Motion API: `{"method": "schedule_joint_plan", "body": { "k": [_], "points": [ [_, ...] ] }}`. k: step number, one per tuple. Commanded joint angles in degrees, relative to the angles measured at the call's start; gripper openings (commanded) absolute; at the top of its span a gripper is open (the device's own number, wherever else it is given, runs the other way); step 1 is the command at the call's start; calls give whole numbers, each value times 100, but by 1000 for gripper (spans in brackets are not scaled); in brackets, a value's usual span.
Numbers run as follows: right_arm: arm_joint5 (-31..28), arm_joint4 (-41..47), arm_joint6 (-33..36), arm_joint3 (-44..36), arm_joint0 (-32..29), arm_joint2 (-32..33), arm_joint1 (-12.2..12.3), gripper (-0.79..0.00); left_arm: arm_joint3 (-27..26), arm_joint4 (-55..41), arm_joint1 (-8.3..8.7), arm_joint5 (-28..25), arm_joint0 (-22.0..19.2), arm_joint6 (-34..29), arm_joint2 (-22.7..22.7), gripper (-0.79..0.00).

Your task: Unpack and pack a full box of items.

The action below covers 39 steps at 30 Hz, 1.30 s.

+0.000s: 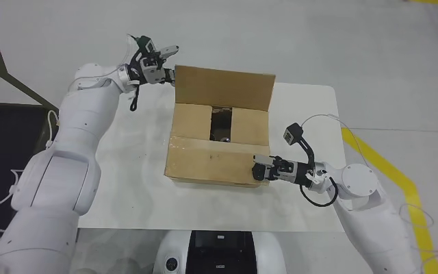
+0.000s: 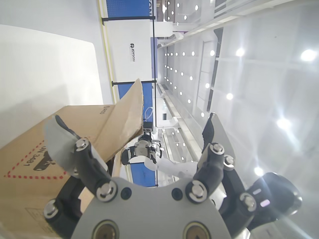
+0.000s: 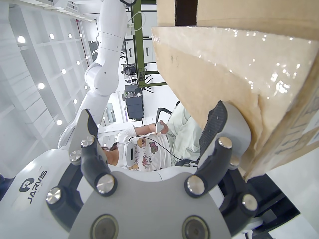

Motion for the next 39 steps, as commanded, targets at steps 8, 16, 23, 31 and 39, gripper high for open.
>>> {"method": "schedule_joint_plan", "body": {
  "k": [8, 16, 23, 31, 39],
  "points": [
    [0, 0, 0, 0, 0, 0, 0, 0, -721, -491, 164, 532, 258, -498, -174, 0],
    [0, 0, 0, 0, 0, 0, 0, 0, -1963, -1003, 516, 1114, 760, -498, -33, 0],
    [0, 0, 0, 0, 0, 0, 0, 0, -2852, -1337, 923, 1462, 1257, -498, 169, 0],
    [0, 0, 0, 0, 0, 0, 0, 0, -3198, -1533, 1317, 1327, 1565, -498, 373, 0],
    [-7, 177, -144, -80, 172, -62, -10, 0, -3163, -1489, 1573, 1074, 1685, -498, 571, 0]
  ]
}}
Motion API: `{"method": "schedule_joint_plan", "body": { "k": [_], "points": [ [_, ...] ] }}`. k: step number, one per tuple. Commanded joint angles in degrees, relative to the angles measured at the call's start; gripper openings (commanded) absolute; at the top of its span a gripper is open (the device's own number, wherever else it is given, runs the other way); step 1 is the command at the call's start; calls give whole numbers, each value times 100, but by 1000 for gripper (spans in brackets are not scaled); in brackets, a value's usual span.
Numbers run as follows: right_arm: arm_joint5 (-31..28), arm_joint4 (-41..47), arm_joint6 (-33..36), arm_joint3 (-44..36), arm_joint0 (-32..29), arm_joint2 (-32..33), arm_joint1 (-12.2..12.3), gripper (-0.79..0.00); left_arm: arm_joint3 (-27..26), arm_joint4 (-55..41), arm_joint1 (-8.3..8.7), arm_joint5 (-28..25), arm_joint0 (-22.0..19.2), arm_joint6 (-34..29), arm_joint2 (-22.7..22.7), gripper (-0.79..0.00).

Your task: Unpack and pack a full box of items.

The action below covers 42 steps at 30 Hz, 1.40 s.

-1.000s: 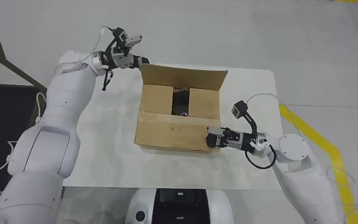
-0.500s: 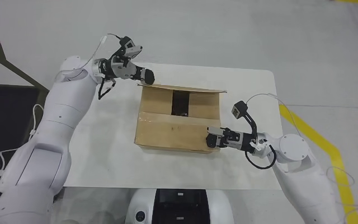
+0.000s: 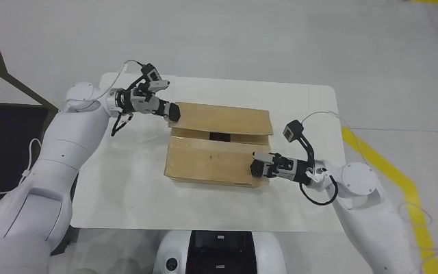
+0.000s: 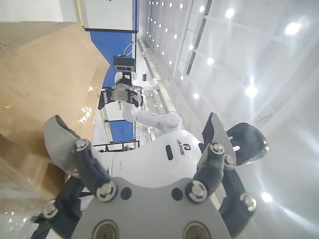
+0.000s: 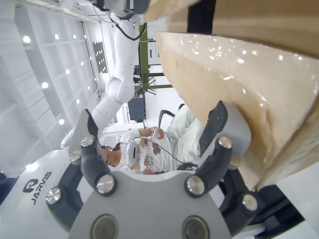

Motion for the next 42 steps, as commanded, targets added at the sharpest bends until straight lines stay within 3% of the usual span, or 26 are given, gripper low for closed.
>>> {"method": "schedule_joint_plan", "body": {
  "k": [1, 15, 25, 42],
  "points": [
    [-2, 27, -6, -16, 68, 0, 2, 0, 5, -38, 58, -60, 36, 0, 37, 0],
    [160, 107, -470, 174, 423, 140, 12, 0, 22, -112, 354, -261, 55, 0, 244, 0],
    [486, 25, -896, 703, 720, -15, -18, 0, 107, -293, 427, -325, -18, 0, 327, 0],
    [757, -13, -875, 981, 860, -54, 2, 0, -7, -631, 894, -441, 102, 0, -435, 0]
  ]
}}
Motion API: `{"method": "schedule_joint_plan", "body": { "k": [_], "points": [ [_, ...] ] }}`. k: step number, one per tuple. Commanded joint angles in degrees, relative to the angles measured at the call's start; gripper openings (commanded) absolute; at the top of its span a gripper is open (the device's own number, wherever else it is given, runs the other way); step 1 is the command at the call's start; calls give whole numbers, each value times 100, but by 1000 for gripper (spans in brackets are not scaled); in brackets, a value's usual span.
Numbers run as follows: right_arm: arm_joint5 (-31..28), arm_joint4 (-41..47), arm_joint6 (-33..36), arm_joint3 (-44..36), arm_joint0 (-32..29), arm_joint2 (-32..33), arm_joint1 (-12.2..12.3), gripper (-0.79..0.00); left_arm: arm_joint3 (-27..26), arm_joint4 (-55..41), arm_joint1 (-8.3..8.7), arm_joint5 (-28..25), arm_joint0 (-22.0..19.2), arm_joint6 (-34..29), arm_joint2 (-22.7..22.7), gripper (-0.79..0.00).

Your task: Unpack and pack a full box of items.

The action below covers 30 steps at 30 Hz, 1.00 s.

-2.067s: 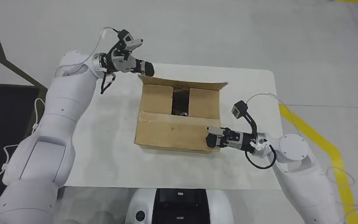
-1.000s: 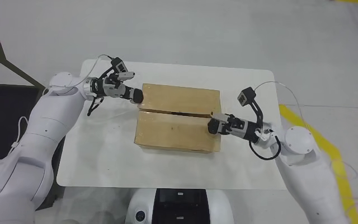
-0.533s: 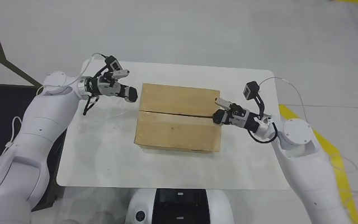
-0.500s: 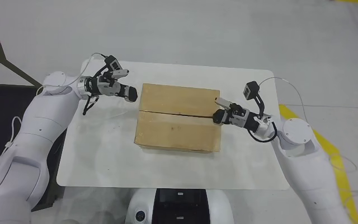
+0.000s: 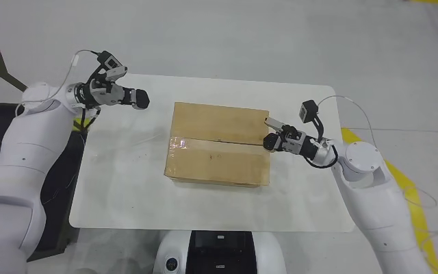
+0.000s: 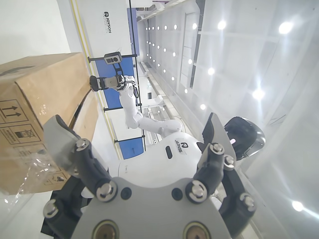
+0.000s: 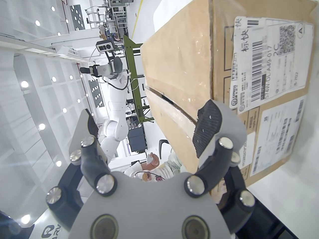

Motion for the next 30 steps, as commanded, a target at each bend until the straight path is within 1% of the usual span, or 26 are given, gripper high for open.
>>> {"method": "schedule_joint_plan", "body": {
  "k": [1, 6, 21, 25, 28, 30],
  "points": [
    [13, -14, 14, 3, 11, -8, 3, 0, -27, 46, 47, -7, 58, 0, -65, 0],
    [53, -46, 27, -13, 20, -25, 12, 0, -135, 244, 126, -91, 159, 0, -180, 0],
    [53, -46, 27, -13, 20, -25, 12, 0, -135, 244, 126, -91, 159, 0, -180, 0],
    [53, -46, 27, -13, 20, -25, 12, 0, -390, 286, 130, -142, 397, 692, -303, 0],
    [53, -46, 27, -13, 20, -25, 12, 0, -554, 293, 170, -312, 706, 1074, -491, 0],
    [53, -46, 27, -13, 20, -25, 12, 0, -695, 254, 207, -442, 981, 1337, -651, 0]
  ]
}}
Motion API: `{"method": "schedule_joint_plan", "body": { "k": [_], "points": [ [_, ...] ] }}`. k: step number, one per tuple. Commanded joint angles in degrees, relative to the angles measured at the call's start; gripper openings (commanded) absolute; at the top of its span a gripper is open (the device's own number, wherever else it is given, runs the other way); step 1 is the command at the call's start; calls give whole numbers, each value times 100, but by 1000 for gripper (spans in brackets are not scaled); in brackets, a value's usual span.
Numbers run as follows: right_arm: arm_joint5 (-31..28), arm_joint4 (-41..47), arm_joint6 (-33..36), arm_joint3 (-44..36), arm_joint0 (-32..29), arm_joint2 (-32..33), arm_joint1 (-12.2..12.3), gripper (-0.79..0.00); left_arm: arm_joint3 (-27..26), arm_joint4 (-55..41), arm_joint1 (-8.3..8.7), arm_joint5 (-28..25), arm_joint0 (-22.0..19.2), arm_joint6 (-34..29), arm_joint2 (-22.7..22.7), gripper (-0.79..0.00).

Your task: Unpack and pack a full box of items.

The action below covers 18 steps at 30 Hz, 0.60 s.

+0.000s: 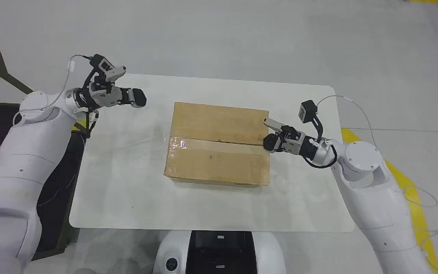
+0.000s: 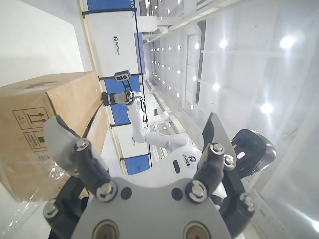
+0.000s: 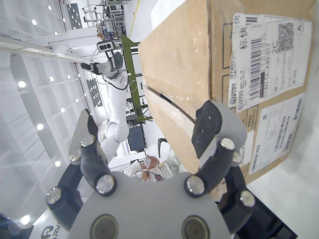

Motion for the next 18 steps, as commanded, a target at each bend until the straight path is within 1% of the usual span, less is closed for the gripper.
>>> {"method": "schedule_joint_plan", "body": {
  "k": [1, 3, 5, 8, 13, 18],
  "points": [
    [0, 0, 0, 0, 0, 0, 0, 0, -172, 8, 51, -188, 335, 324, -200, 0],
    [0, 0, 0, 0, 0, 0, 0, 0, -380, 52, 104, -362, 653, 559, -392, 0],
    [0, 0, 0, 0, 0, 0, 0, 0, -588, 123, 162, -607, 989, 921, -629, 0],
    [0, 0, 0, 0, 0, 0, 0, 0, -978, 270, 248, -922, 1584, 1429, -985, 0],
    [0, 0, 0, 0, 0, 0, 0, 0, -1609, 194, 354, -1001, 2543, 2017, -1577, 0],
    [0, 0, 0, 0, 0, 0, 0, 0, -2188, 451, 385, -1120, 3221, 2653, -1971, 0]
  ]
}}
